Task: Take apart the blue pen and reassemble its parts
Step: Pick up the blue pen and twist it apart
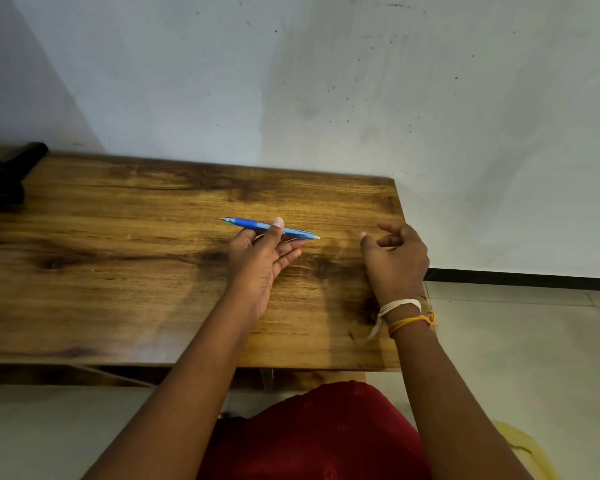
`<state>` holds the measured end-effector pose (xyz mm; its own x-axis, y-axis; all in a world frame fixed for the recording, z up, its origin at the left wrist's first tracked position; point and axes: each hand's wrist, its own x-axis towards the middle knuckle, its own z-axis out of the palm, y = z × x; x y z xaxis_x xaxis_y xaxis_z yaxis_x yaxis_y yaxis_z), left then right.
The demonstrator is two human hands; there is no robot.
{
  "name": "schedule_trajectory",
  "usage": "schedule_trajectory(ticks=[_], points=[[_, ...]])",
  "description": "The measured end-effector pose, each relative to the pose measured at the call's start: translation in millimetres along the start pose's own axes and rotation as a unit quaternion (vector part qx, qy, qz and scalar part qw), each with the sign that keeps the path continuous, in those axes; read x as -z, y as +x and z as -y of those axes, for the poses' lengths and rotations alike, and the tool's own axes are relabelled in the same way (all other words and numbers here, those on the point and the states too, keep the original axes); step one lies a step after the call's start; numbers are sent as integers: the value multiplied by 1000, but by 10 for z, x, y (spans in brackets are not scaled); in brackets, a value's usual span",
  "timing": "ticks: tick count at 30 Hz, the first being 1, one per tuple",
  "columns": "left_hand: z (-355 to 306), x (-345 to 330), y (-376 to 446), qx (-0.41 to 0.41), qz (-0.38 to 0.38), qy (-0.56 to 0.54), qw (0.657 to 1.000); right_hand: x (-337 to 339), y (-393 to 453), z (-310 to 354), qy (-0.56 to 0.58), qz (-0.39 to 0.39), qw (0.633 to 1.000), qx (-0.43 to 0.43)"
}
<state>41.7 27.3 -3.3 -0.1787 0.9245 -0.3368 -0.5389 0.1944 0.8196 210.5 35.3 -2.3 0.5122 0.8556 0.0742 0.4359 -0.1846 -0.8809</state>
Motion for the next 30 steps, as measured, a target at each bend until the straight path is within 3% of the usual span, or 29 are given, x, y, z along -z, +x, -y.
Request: schedule_trajectory(ticks=[1,4,6,14,26,28,30], points=[[2,-3,-1,-1,0,0,1000,-19,-21,39,39,28,999,-2],[12,-13,-1,-4,-3,5,1000,-99,-150,143,175,233,955,-47],[12,-22,2,-5,-3,8,1000,-140,-200,173,213,293,930,-60],[-11,-5,28,5,5,-12,1000,-173,-235,229,303,290,900,-116],[-66,-31,-20,-11,0,-4,1000,-32,-109,223,338,323,869,-164],[-89,-9,-15,-15,-8,9,1000,52,-20,169,308,284,892,-169],[-91,-19,-27,-19,5,19,1000,129,56,70,188,196,955,-118]])
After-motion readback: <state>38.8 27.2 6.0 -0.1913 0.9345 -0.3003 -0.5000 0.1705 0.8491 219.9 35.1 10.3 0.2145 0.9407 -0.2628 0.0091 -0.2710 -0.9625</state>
